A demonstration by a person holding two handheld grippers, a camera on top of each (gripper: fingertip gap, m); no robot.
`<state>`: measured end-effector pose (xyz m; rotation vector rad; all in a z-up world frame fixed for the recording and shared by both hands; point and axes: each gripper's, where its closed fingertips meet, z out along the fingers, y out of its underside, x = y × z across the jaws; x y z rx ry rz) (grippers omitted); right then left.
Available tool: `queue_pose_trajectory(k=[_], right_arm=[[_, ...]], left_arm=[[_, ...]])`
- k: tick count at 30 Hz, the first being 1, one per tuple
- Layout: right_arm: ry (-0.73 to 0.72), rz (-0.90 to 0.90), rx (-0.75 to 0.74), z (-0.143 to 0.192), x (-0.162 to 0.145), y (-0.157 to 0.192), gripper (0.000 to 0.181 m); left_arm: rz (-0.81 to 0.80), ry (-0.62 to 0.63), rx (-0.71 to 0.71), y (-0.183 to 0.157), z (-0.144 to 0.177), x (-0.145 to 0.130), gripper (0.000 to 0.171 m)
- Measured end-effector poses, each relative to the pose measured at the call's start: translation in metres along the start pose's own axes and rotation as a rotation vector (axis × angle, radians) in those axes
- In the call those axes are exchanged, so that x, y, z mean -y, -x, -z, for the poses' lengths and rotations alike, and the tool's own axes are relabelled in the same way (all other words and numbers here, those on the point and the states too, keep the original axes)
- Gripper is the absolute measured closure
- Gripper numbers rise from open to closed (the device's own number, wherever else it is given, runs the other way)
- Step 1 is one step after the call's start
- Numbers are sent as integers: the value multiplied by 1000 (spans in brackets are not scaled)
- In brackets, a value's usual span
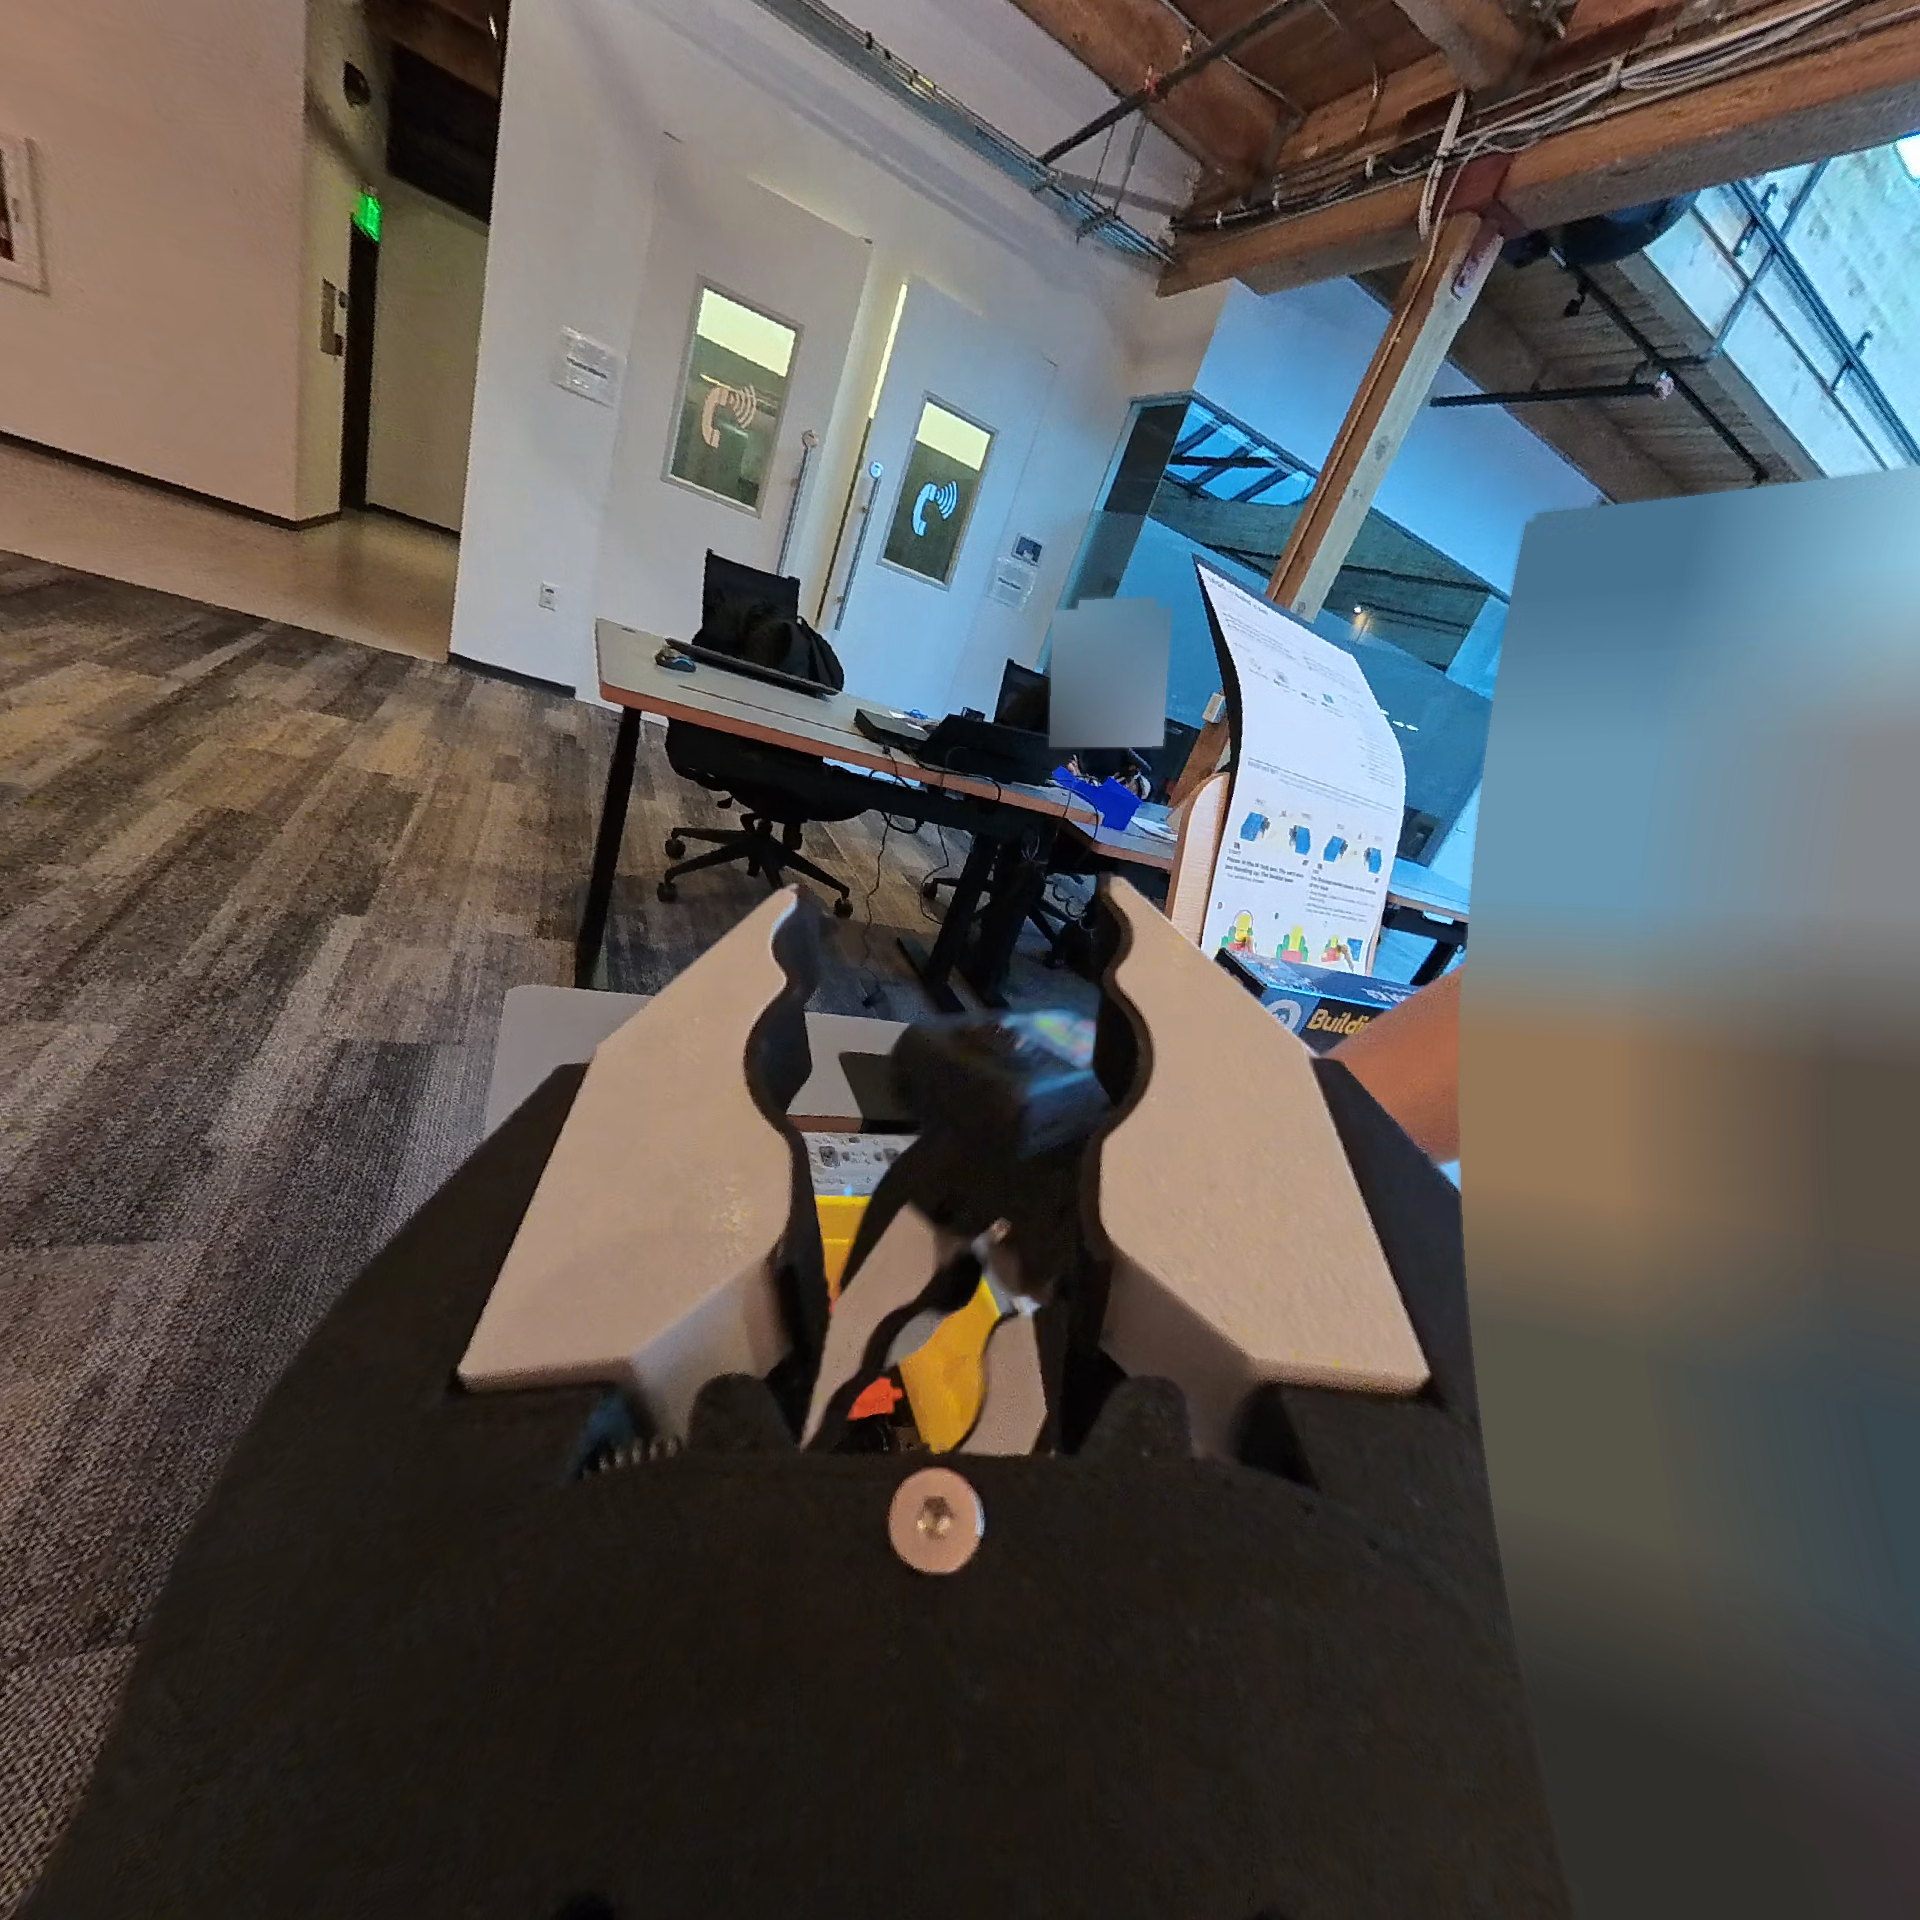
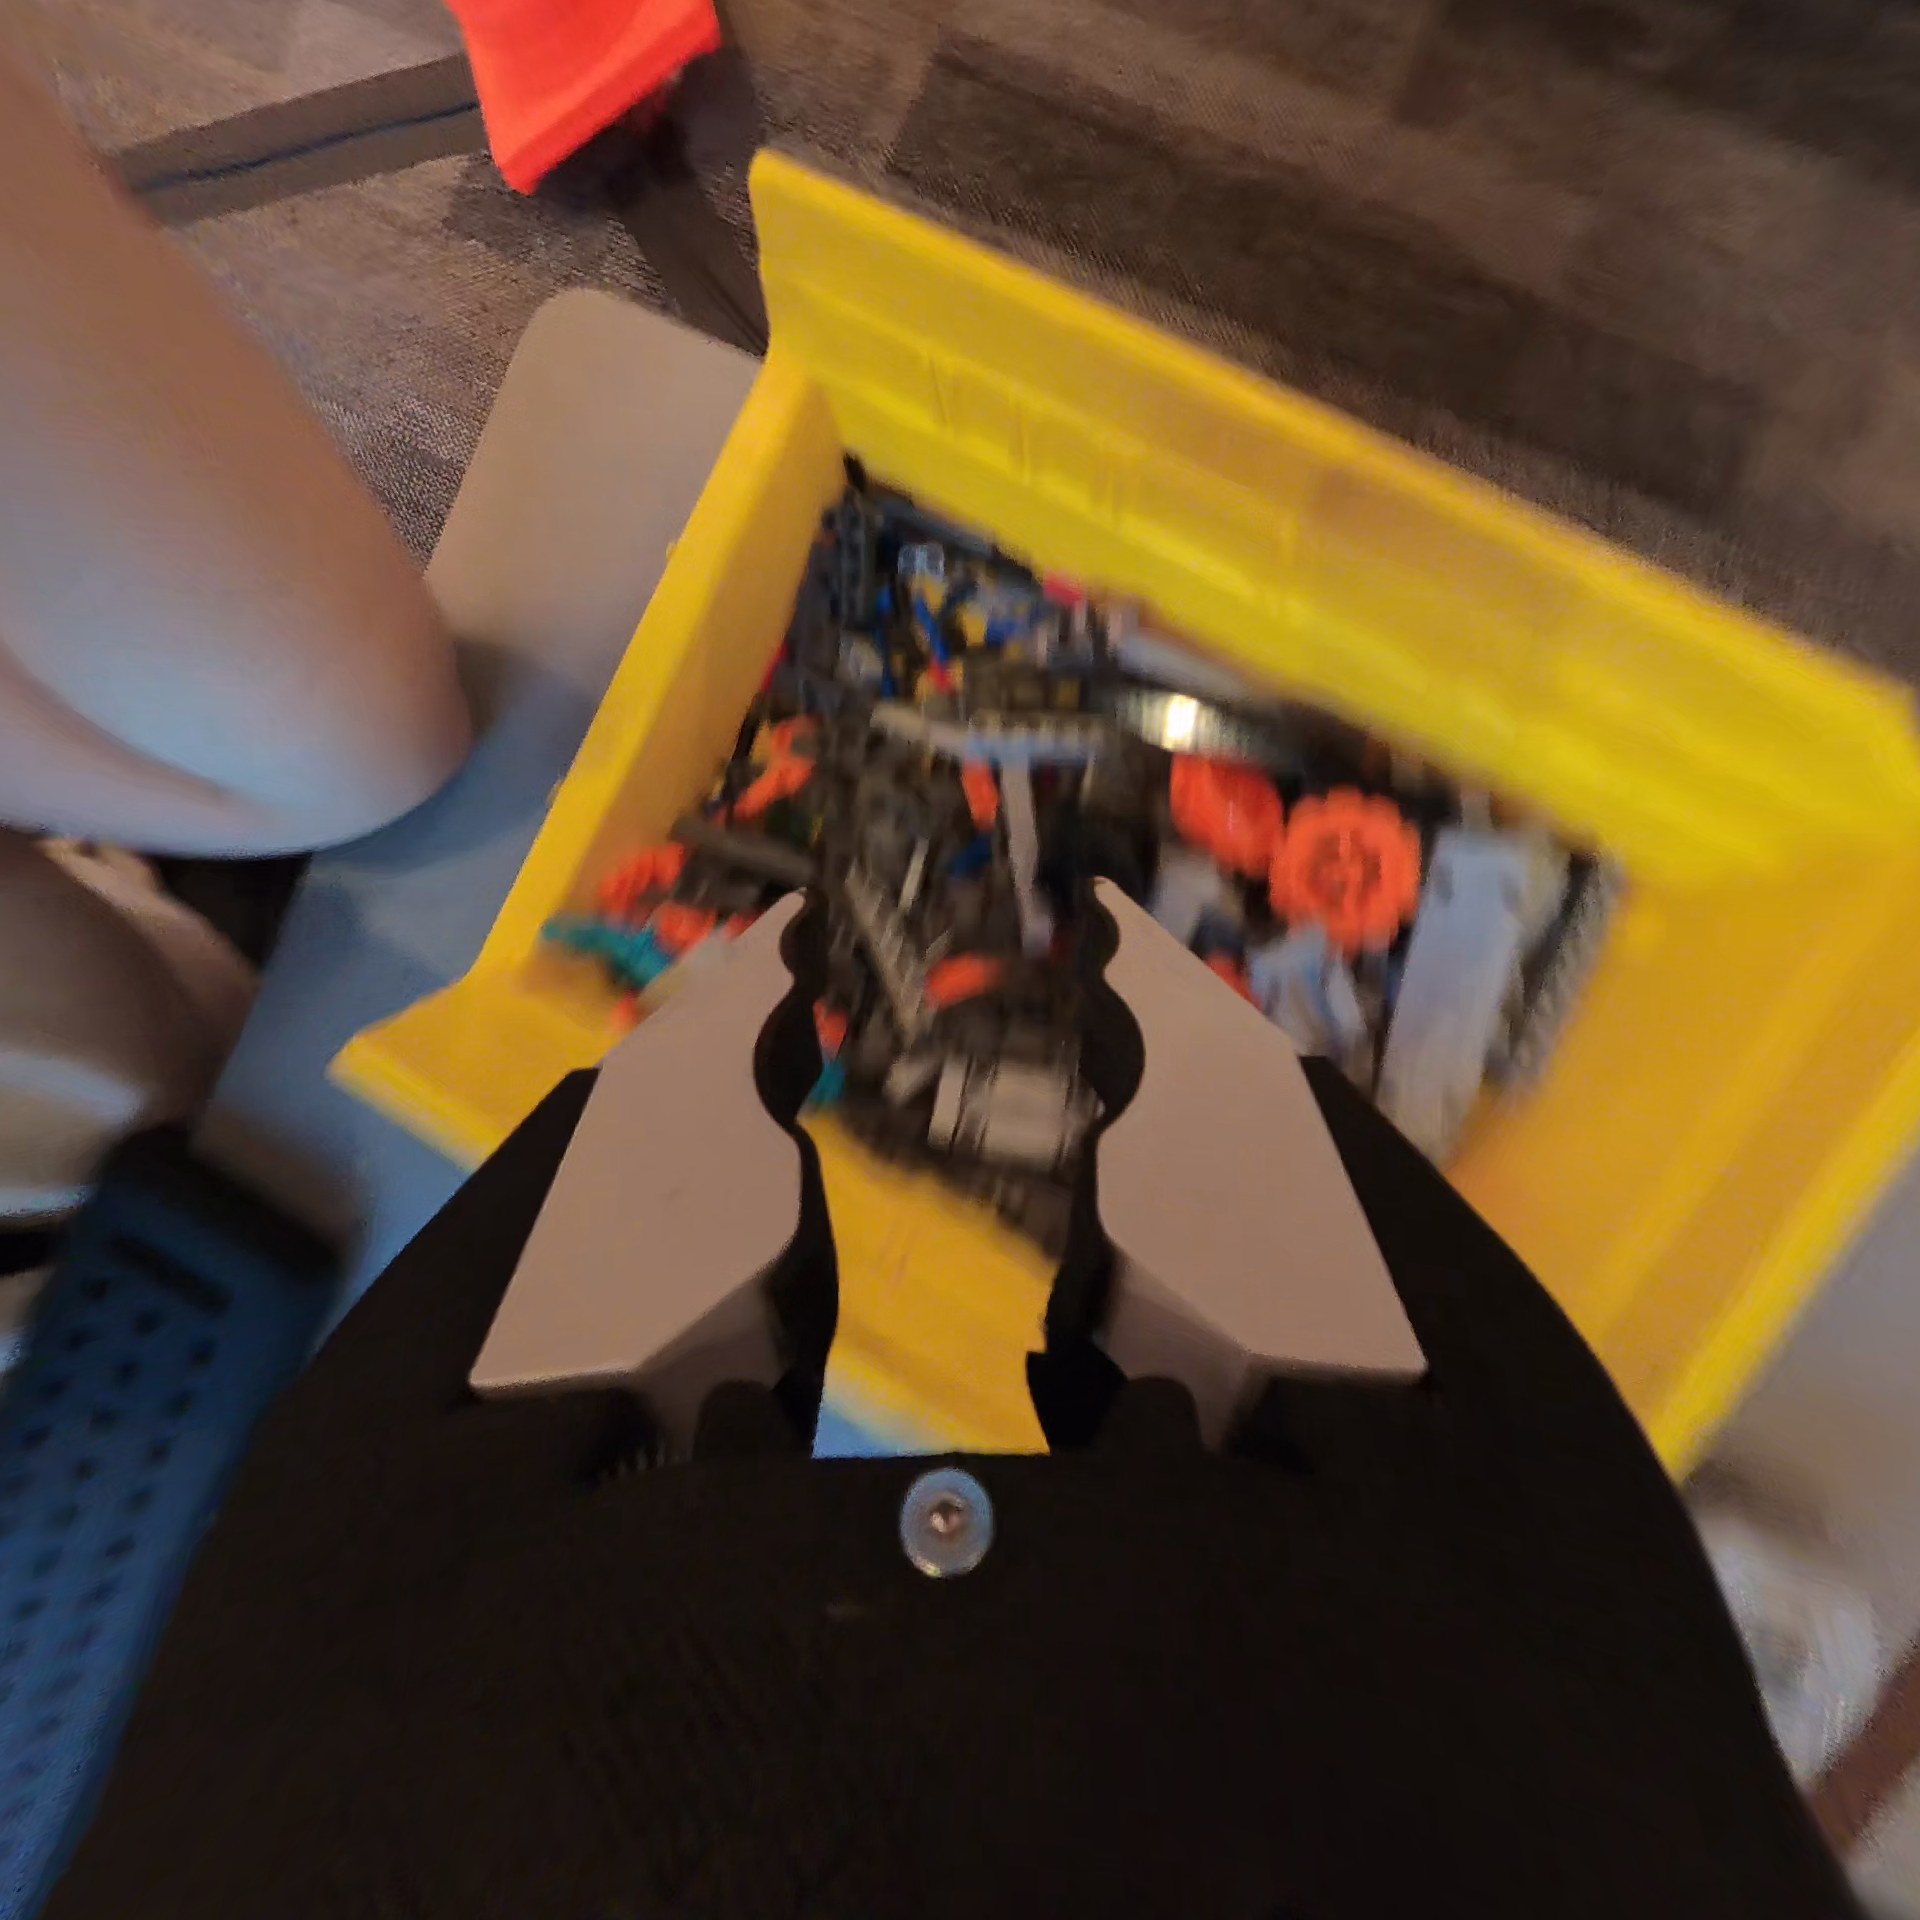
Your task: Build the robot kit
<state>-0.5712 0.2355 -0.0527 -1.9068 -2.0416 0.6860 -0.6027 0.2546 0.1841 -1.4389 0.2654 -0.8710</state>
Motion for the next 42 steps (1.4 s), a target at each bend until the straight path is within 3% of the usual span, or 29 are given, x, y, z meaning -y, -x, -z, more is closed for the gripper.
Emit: queue_pose_trajectory(k=[2,6,13,19,24,29,35,42], right_arm=[[-34,101,35,-27,19,1,134],[59,340,97,-70,12,-1,130],[185,471,124,-102,-4,-7,122],[255,401,148,-100,-12,-12,124],[352,423,118,-86,-38,-14,149],[420,406,104,-71,-61,-11,161],[490,407,136,-54,-78,-2,165],[456,312,293,-46,-84,22,165]], left_arm=[[-2,-25,11,2,5,5,123],[2,-70,27,6,15,13,127],[9,26,-11,1,4,-3,123],[-6,15,8,2,9,0,124],[9,32,49,12,11,-3,125],[-15,143,174,33,10,-22,125],[-20,132,149,26,8,-20,128],[-10,133,146,27,8,-21,129]])
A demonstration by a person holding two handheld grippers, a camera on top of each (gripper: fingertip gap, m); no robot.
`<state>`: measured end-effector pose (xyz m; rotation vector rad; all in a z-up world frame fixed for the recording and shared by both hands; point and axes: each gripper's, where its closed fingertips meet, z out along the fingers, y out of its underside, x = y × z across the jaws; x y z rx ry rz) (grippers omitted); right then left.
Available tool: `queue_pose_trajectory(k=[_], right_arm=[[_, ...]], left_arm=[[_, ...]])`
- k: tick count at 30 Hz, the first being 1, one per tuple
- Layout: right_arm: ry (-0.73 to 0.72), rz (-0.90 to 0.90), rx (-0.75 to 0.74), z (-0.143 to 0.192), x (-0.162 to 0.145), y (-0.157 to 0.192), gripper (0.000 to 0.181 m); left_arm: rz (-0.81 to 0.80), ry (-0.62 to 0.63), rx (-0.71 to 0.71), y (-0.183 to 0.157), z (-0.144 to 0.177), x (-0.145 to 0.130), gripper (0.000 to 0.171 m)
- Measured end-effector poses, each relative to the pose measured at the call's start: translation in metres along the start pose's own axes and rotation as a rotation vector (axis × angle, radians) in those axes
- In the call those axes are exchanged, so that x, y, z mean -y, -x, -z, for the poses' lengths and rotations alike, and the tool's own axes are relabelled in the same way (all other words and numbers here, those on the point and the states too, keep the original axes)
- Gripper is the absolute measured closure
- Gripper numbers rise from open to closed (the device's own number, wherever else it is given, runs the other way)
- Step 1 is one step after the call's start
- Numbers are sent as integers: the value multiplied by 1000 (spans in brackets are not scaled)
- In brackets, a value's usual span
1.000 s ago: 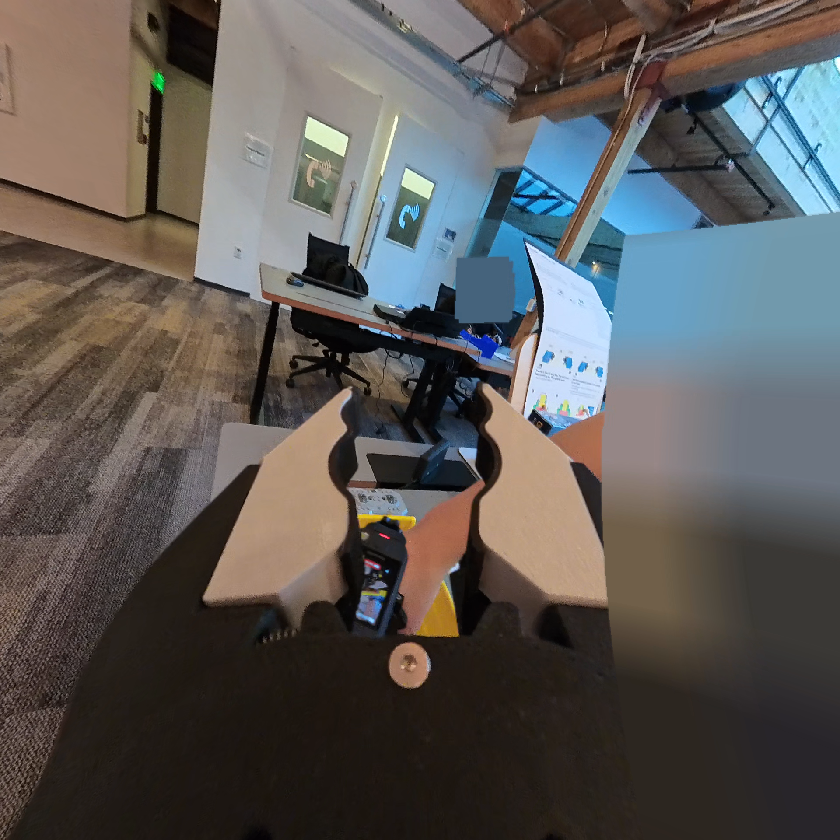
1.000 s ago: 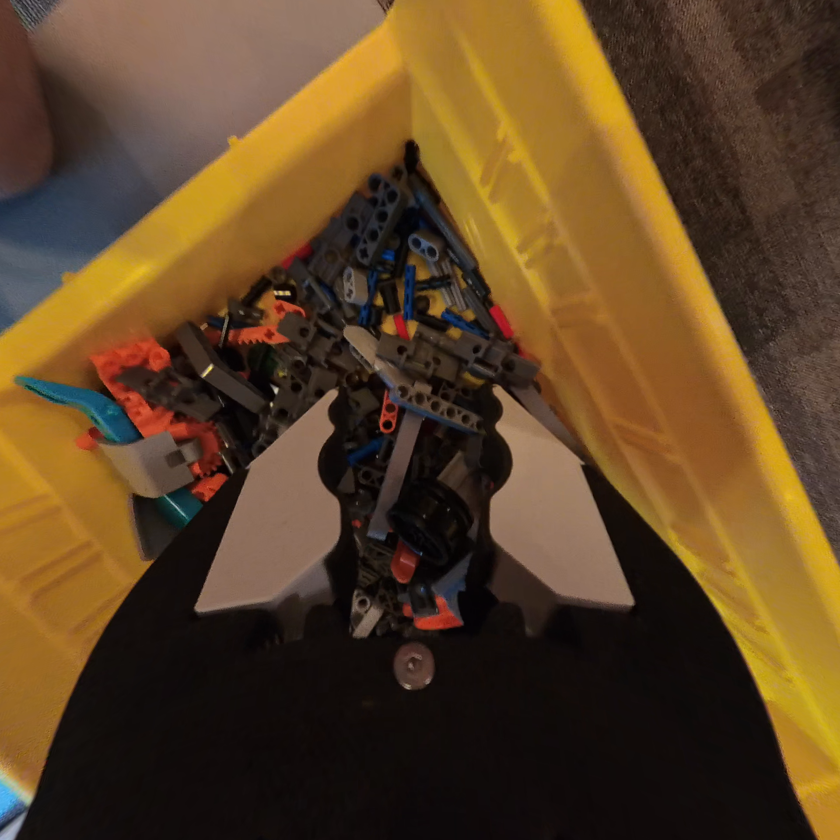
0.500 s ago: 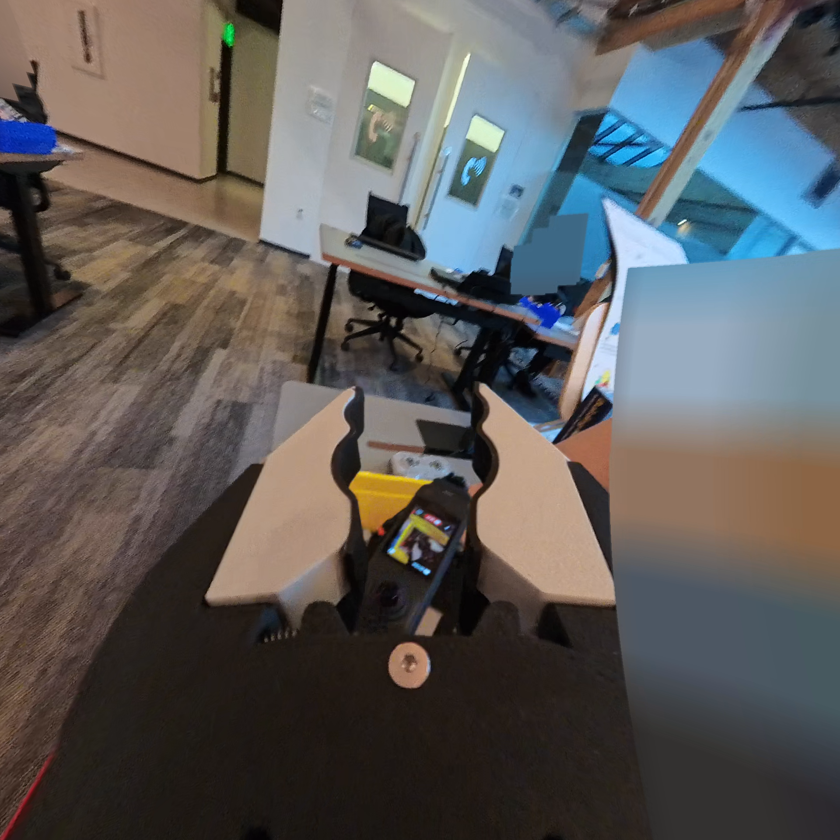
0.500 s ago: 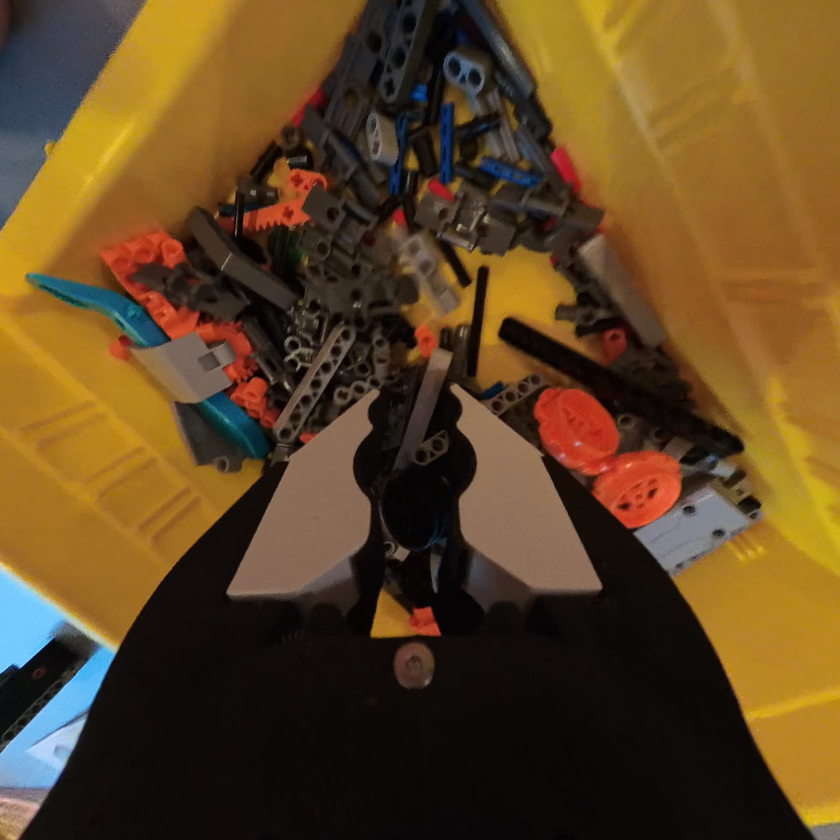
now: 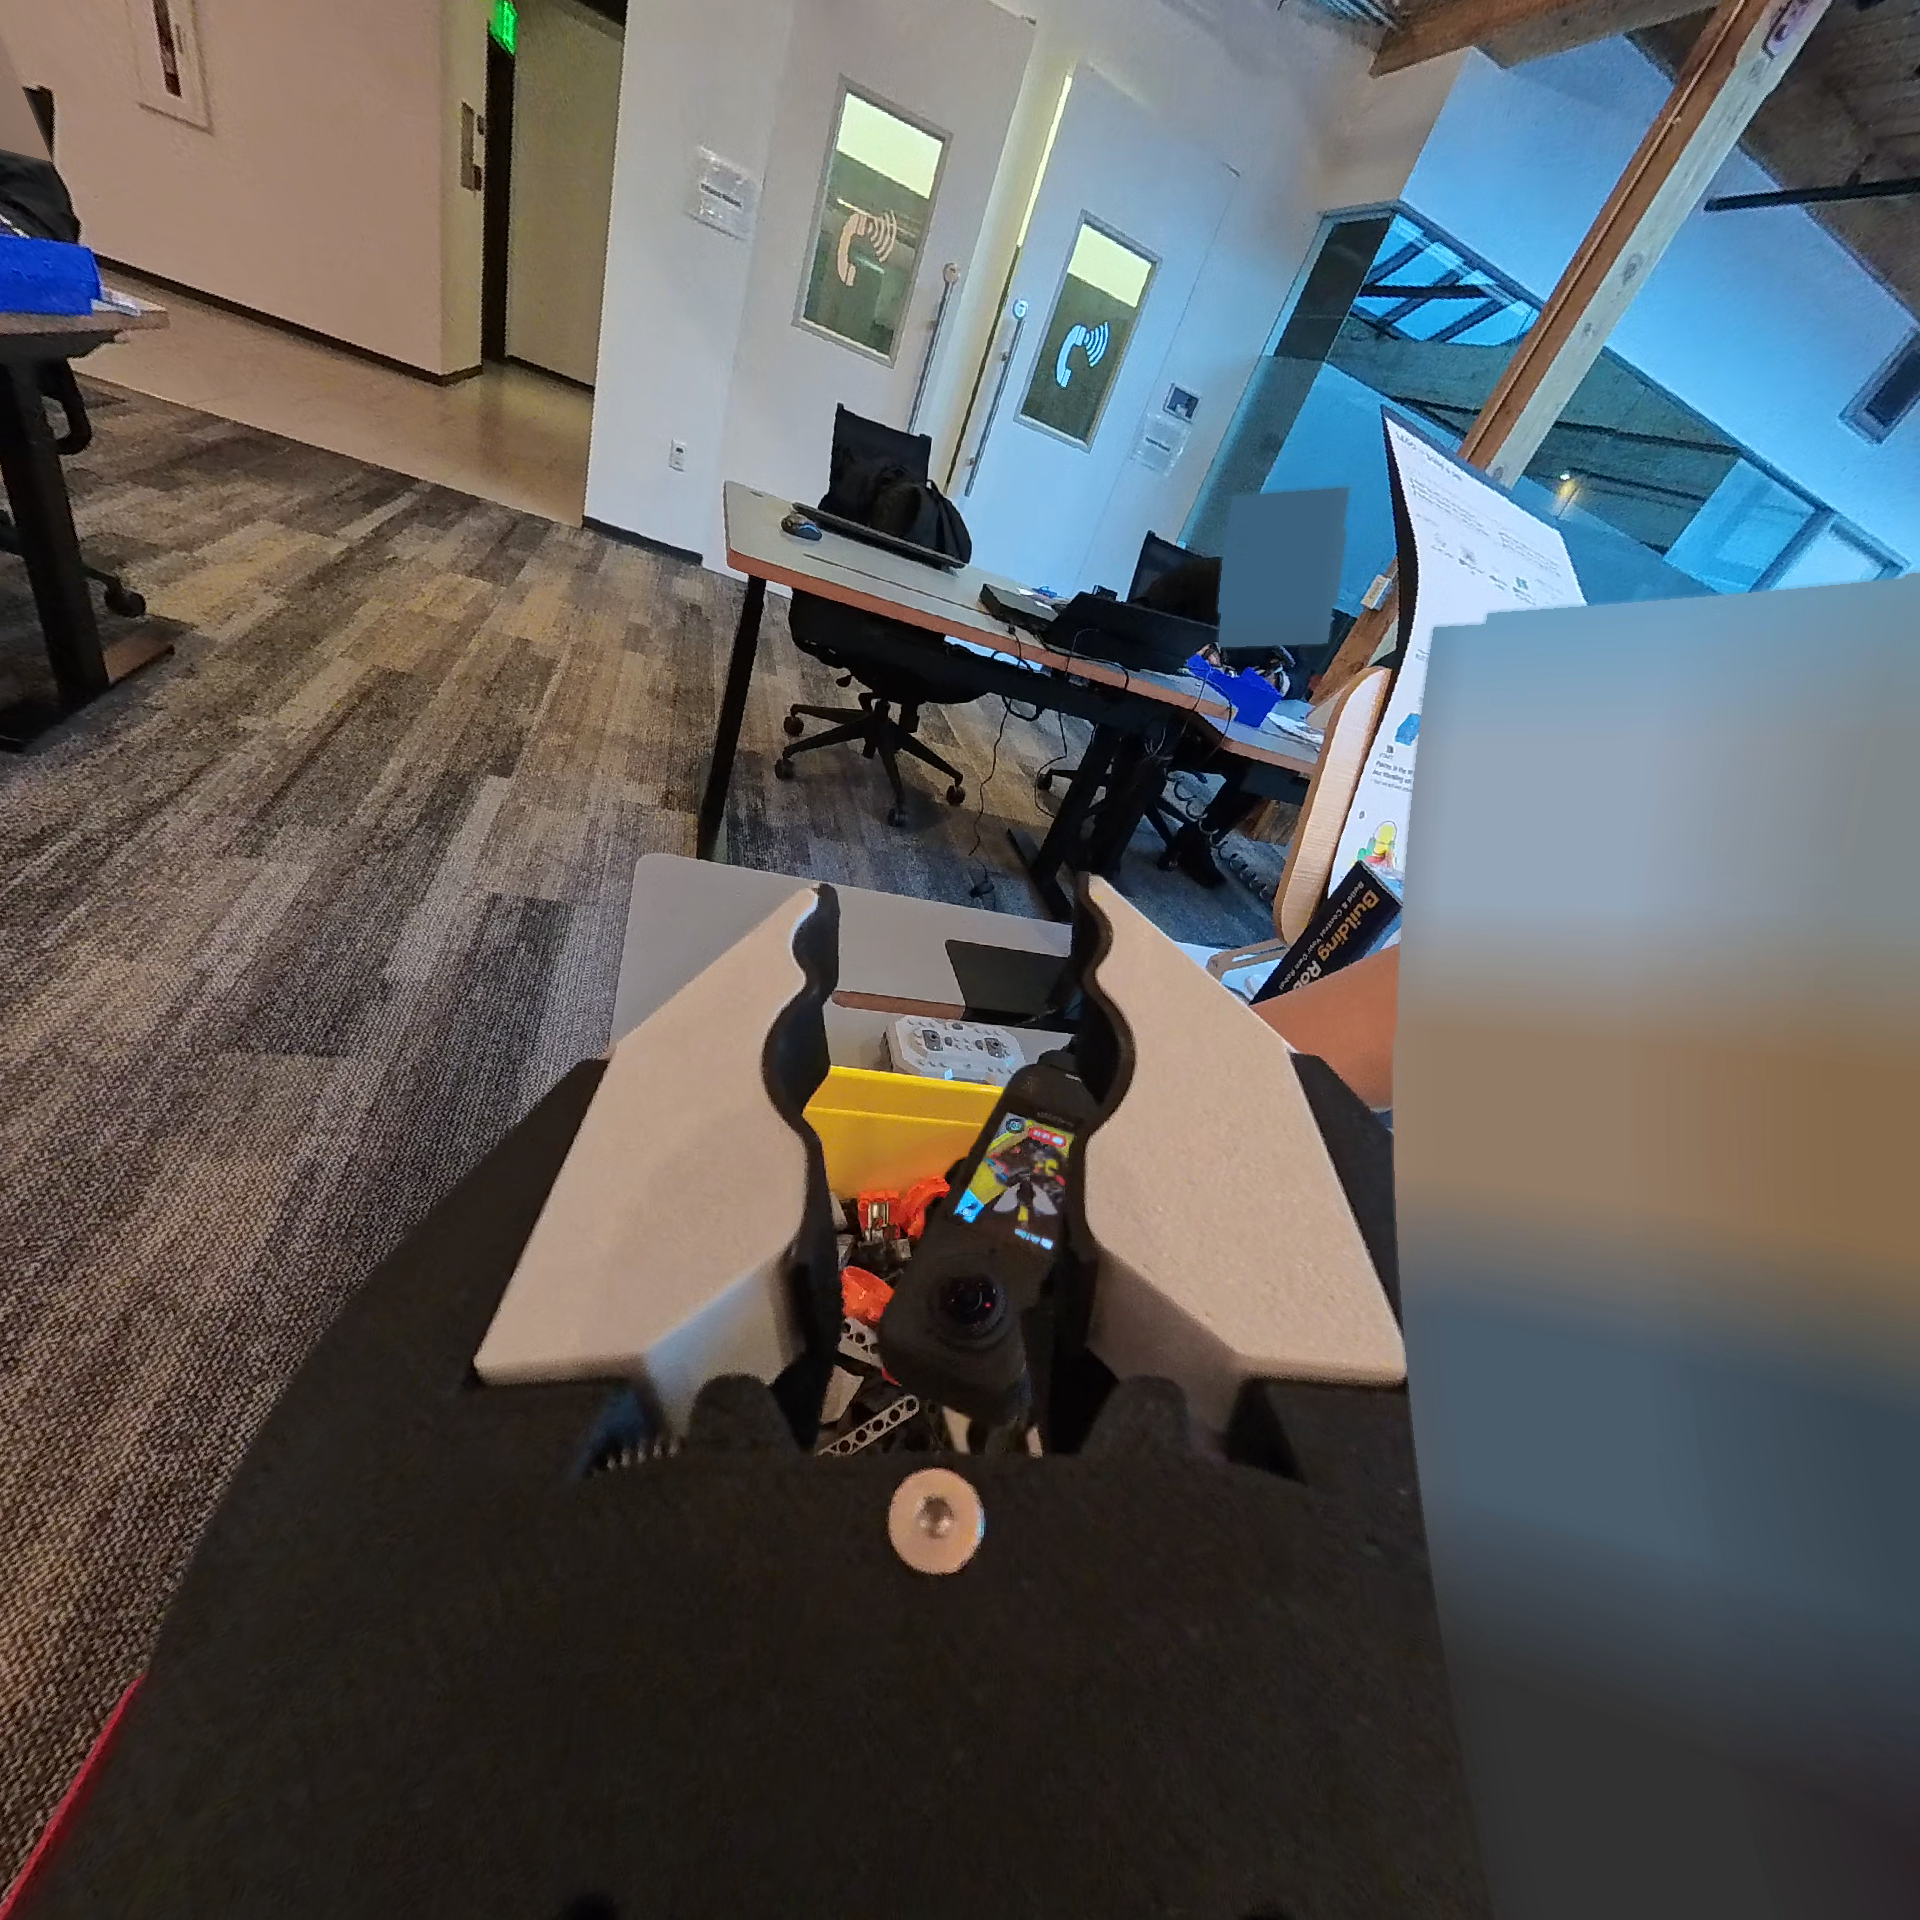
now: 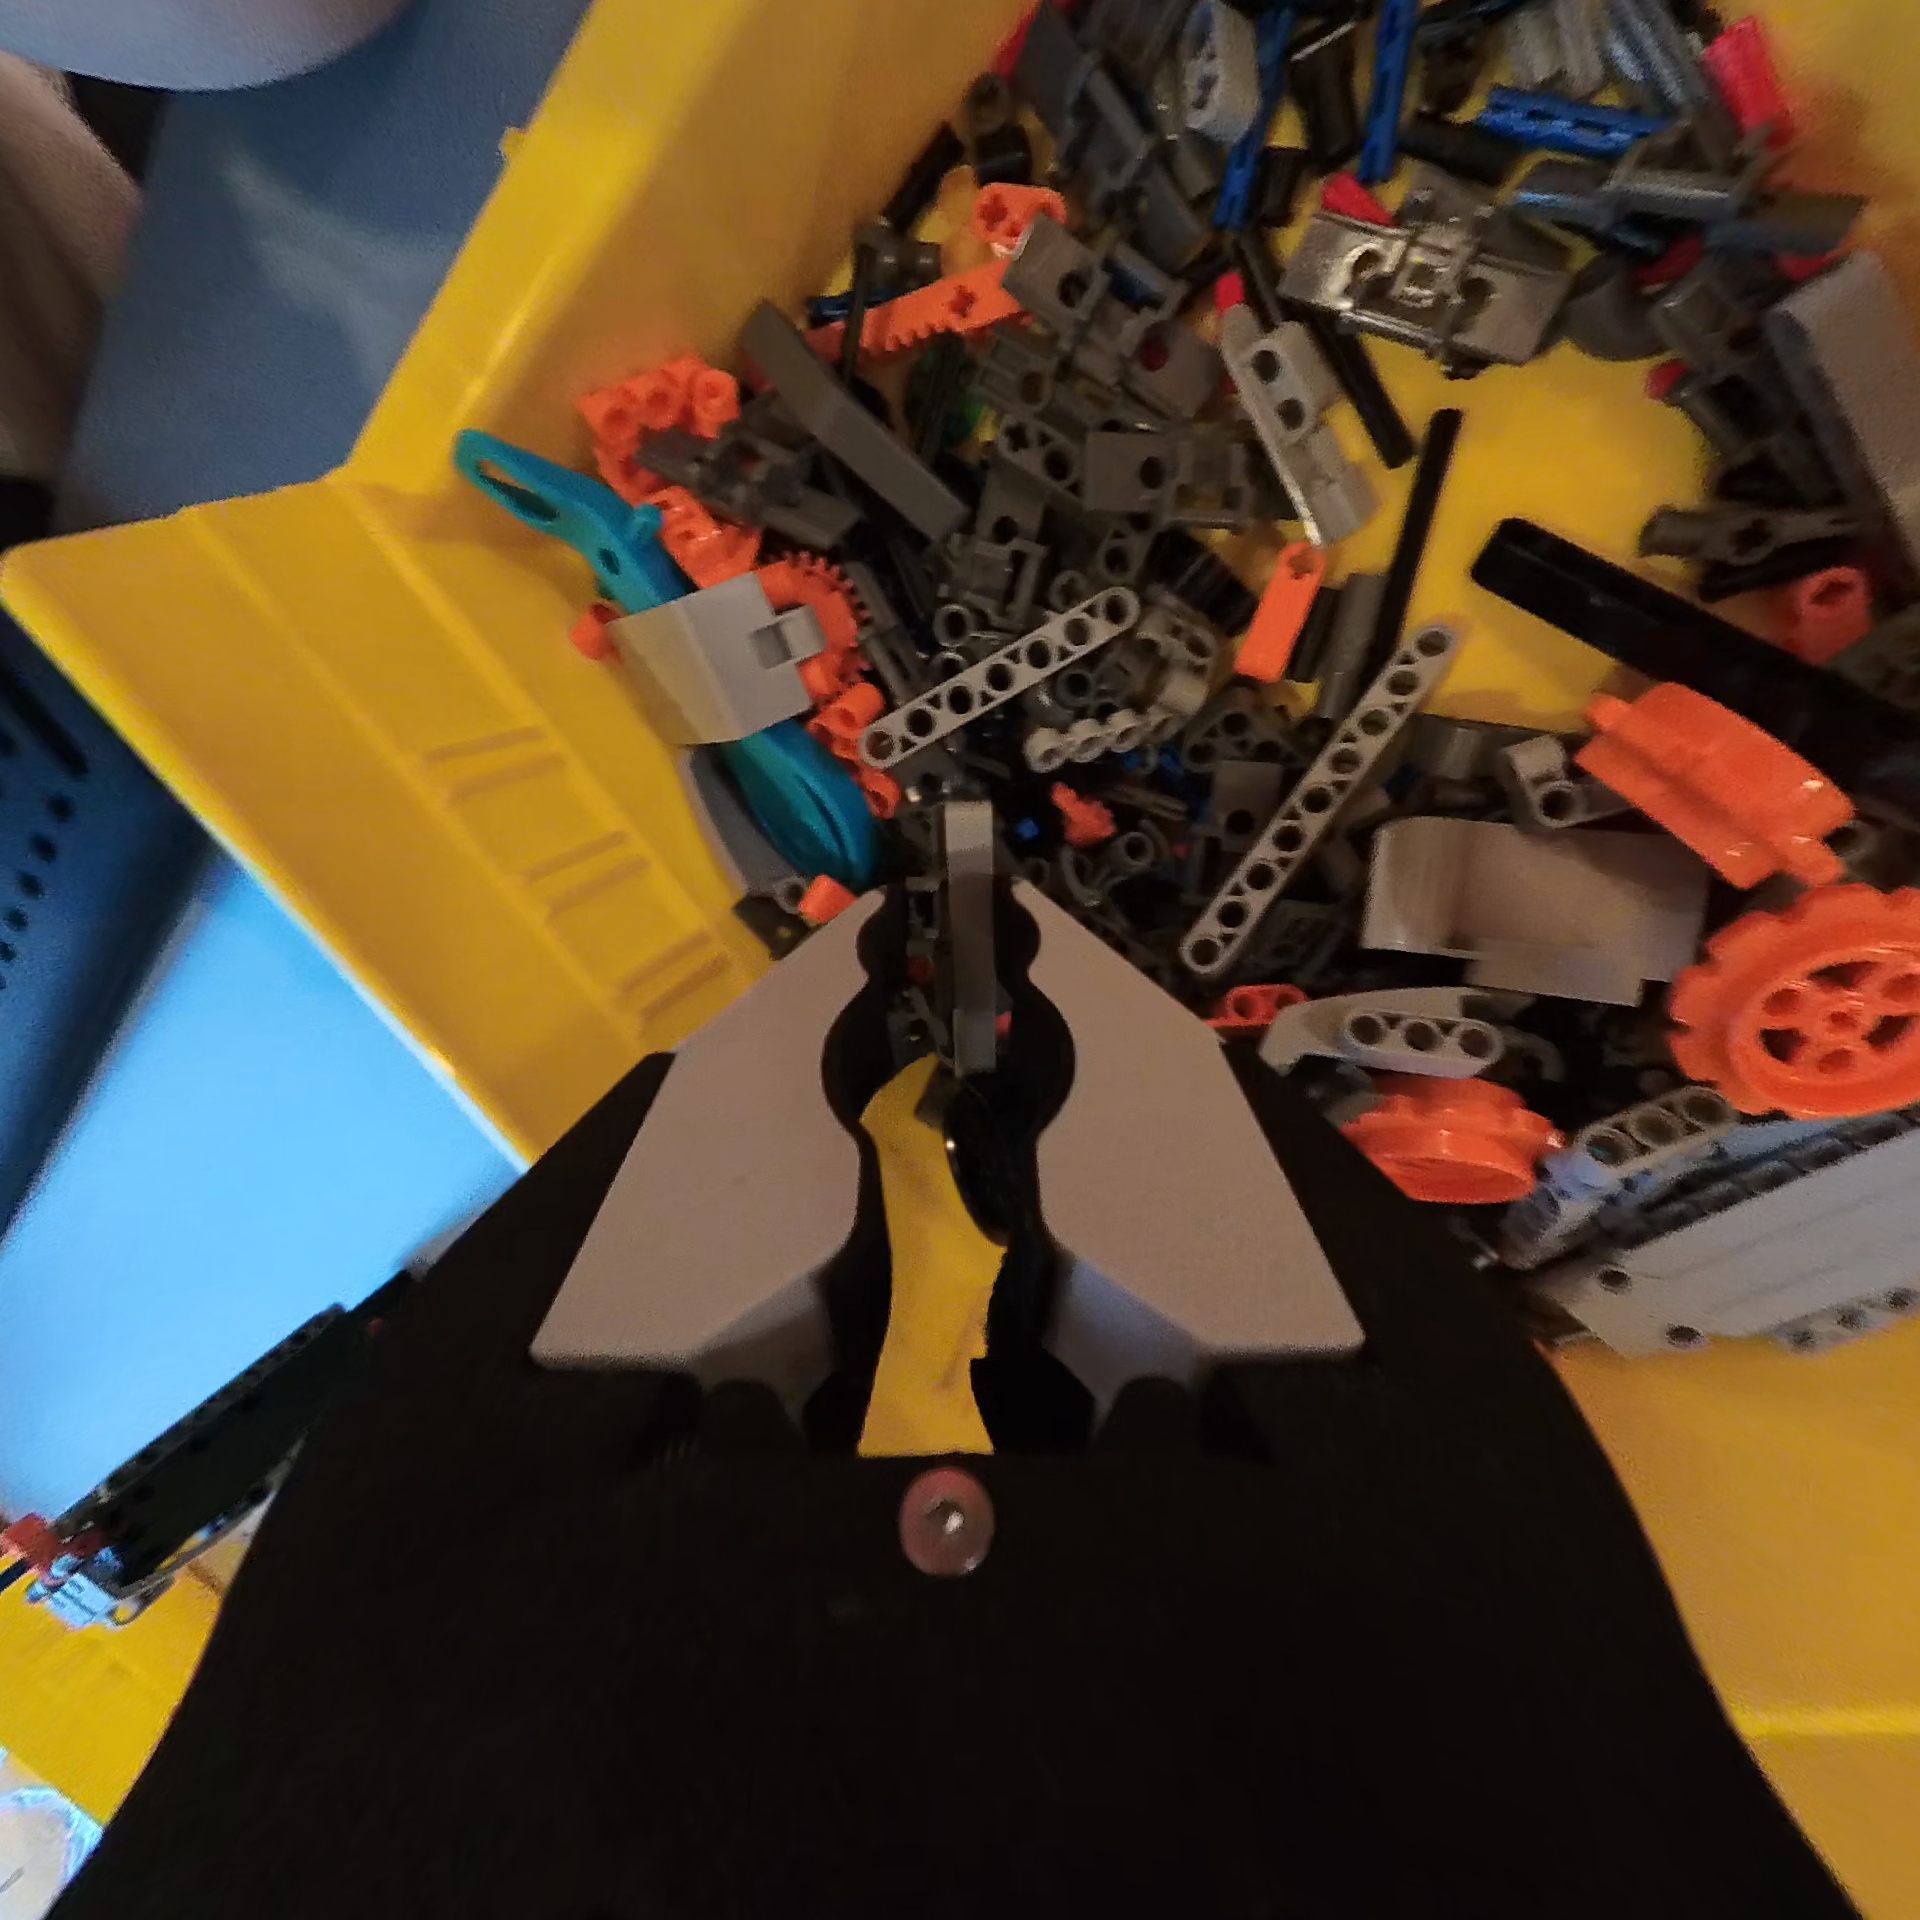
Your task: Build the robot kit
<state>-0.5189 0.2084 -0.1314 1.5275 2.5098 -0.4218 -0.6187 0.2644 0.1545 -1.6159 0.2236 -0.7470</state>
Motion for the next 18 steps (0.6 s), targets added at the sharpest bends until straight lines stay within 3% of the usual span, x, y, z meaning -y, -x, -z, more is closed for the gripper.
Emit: queue_pose_trajectory(k=[4,5,7,9,14,18], right_arm=[[-96,-3,71,2,10,9,160],[-141,8,56,6,18,6,149],[-225,18,17,14,33,-6,147],[-265,24,-85,20,42,-29,158],[-199,88,-347,16,45,-80,158],[-246,163,-474,19,60,-101,153]], left_arm=[[-4,9,-2,-2,-2,-2,128],[-5,13,-1,-2,-3,-2,128],[-6,9,-1,-2,-3,-1,128],[-7,1,3,-2,-2,0,128],[-9,-4,8,-2,-1,1,128],[-8,0,8,-1,-2,0,128]])
